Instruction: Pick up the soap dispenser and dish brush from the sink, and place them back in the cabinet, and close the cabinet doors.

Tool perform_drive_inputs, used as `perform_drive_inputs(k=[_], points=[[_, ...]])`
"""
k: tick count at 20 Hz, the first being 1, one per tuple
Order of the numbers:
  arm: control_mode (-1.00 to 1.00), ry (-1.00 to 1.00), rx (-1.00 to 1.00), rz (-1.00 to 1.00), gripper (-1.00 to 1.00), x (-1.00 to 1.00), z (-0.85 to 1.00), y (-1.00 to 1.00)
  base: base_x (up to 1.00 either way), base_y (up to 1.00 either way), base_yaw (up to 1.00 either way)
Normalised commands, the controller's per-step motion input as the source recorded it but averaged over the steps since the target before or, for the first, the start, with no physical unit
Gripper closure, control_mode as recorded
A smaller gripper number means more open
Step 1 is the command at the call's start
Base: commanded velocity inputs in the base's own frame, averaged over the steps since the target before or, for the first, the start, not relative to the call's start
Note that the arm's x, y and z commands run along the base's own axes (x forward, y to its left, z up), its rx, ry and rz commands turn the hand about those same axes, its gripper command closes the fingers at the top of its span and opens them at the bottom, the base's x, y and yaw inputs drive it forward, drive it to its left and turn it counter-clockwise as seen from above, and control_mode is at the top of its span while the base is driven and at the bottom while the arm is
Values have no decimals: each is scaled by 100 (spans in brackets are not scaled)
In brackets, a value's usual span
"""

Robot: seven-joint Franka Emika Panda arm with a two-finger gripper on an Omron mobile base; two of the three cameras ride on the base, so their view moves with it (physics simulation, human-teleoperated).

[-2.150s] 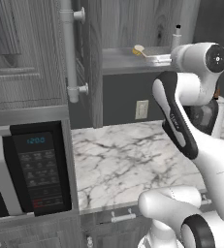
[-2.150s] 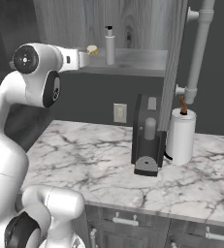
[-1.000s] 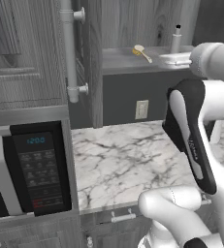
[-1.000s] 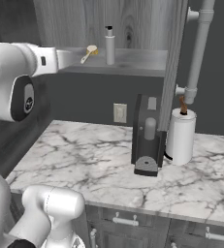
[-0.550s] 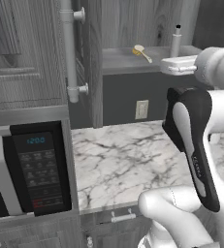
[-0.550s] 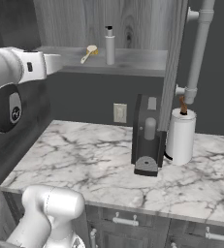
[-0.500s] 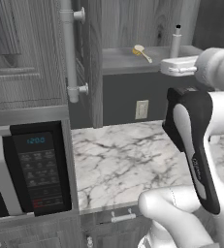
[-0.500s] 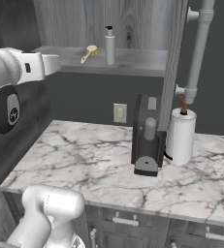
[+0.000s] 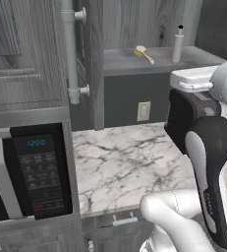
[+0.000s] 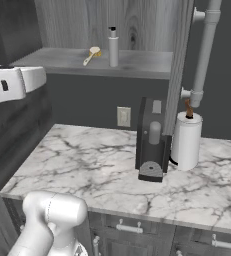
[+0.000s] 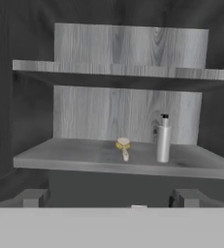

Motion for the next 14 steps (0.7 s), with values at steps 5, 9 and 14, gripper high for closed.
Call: perform_drive_inputs(k=[5, 9, 14], points=[[-100, -6, 0, 0, -100, -53, 0, 20, 0, 0, 0], [-100, -8, 0, 0, -100, -44, 0, 29, 0, 0, 0], [-100, -5, 0, 0, -100, -43, 0, 27, 0, 0, 0]])
